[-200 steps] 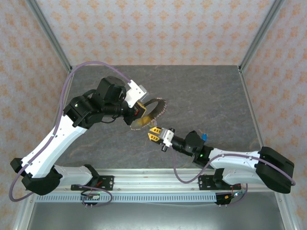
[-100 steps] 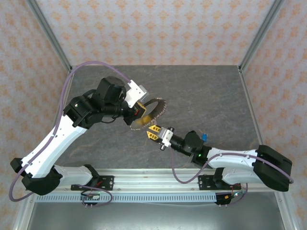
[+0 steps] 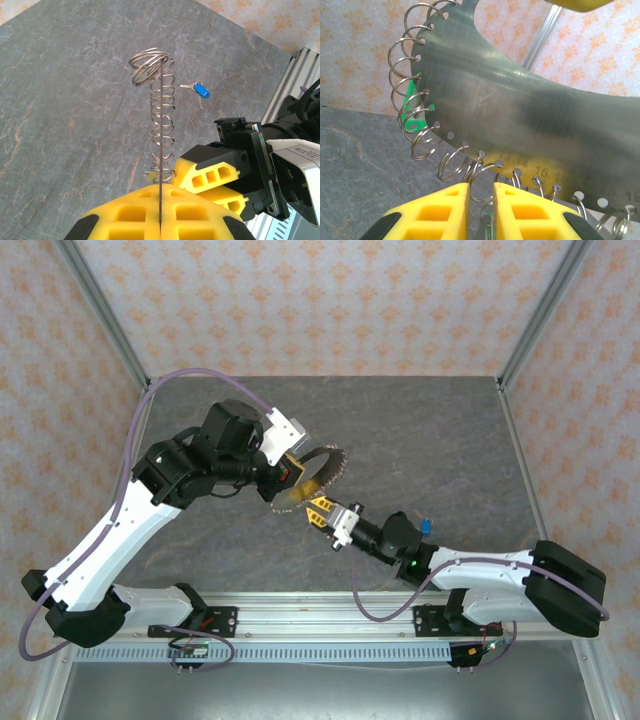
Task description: Put the keys on the keyring
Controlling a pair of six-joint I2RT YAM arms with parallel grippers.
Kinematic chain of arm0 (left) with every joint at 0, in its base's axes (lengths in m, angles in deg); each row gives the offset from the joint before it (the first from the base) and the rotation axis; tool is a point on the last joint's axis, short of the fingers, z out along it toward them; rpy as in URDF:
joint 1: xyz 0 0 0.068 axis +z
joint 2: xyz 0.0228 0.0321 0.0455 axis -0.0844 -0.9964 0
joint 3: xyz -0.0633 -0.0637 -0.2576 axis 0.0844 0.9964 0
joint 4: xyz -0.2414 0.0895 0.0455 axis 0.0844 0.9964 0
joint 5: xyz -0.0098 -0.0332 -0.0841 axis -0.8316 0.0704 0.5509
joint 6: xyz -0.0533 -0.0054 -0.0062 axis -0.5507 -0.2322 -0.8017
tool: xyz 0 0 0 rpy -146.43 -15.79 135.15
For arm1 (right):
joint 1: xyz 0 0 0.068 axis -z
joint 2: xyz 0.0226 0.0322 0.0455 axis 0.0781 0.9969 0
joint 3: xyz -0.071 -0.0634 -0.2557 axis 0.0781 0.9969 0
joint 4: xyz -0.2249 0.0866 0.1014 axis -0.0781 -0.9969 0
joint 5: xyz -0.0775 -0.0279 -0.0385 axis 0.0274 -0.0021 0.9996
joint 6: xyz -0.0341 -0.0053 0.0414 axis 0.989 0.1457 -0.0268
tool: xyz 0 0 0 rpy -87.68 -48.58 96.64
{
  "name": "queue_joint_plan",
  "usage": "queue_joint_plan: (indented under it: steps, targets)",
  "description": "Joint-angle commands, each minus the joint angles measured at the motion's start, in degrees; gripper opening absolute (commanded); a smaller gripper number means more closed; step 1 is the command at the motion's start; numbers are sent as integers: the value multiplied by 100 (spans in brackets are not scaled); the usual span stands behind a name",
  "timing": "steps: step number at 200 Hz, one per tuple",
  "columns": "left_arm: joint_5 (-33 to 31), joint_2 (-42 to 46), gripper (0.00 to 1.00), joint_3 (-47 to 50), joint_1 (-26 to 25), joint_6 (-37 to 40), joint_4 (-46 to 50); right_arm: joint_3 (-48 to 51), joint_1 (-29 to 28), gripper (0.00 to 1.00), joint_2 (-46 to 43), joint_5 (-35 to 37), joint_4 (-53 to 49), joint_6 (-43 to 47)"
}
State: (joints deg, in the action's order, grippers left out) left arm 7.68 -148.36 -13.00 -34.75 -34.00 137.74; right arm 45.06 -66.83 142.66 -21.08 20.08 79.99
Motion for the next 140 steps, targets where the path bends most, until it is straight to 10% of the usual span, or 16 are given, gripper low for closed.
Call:
queue_joint_plan:
  steps: [1, 140]
  targets:
    - [102, 142, 0, -214, 39, 15, -32, -207, -41, 19, -6, -204, 92, 22]
    - [119, 197, 0, -204, 44, -20, -8, -325, -76, 22, 393, 401, 217, 217]
